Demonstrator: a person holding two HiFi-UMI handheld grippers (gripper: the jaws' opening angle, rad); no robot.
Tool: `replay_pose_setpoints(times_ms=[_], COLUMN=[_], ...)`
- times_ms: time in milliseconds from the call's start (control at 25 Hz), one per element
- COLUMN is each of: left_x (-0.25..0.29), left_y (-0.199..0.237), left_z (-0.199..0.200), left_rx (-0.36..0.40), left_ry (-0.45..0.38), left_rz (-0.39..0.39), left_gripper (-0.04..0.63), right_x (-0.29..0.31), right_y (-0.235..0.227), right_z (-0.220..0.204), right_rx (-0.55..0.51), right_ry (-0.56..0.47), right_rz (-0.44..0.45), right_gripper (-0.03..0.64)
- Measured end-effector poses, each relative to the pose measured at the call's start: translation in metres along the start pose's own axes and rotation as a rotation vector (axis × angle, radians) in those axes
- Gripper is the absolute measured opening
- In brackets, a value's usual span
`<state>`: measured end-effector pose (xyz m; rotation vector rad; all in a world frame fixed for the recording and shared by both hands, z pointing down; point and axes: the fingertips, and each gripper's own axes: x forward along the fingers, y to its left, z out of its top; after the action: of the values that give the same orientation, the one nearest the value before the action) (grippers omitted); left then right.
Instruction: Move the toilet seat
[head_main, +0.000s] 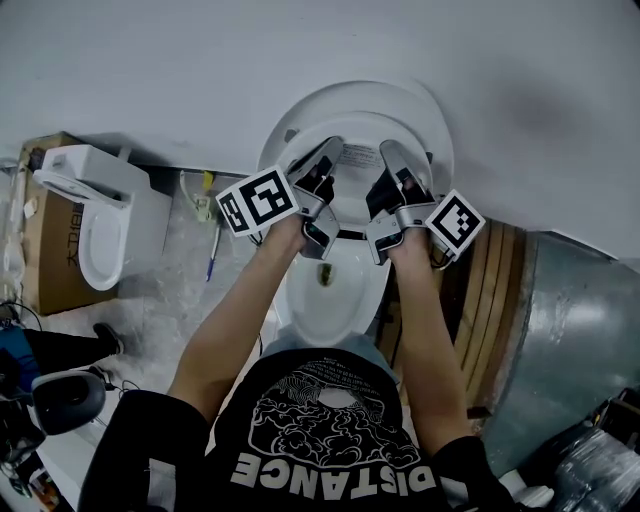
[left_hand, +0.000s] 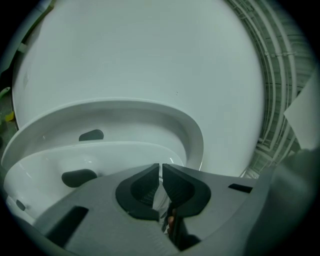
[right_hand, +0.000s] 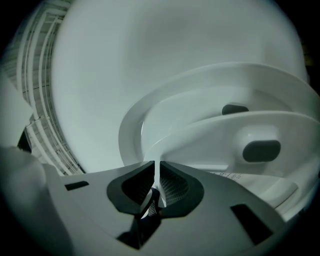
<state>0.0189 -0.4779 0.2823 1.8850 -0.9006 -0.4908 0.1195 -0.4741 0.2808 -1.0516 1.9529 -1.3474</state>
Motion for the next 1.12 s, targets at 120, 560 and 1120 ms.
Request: replay_pose_setpoints(times_ms=[120,560,1120], left_x=[-0.0002,-0.0002,0.0010], left_y=[-0.0001,0.0009,-0.0028], left_z=[0.0006,0.0004,-0.0078], left_rx=[0.010,0.033,0.103], left_ry=[0.002,0.011,0.042], left_rz=[0.006,0.023,0.065], left_gripper=[0.031,0.029,0.028], right_x=[0.0006,0.0005,-0.0024], right_y=[0.0012,0.0005,0.0072], right_z=[0.0004,0.0000,-0.0033], right_rx=[-0.005,-0.008,-0.063], right_ry=[0.001,0.013,0.062], right_rz=[0.001,-0.007,-0.047], right_gripper=[0.043,0.043,0.043])
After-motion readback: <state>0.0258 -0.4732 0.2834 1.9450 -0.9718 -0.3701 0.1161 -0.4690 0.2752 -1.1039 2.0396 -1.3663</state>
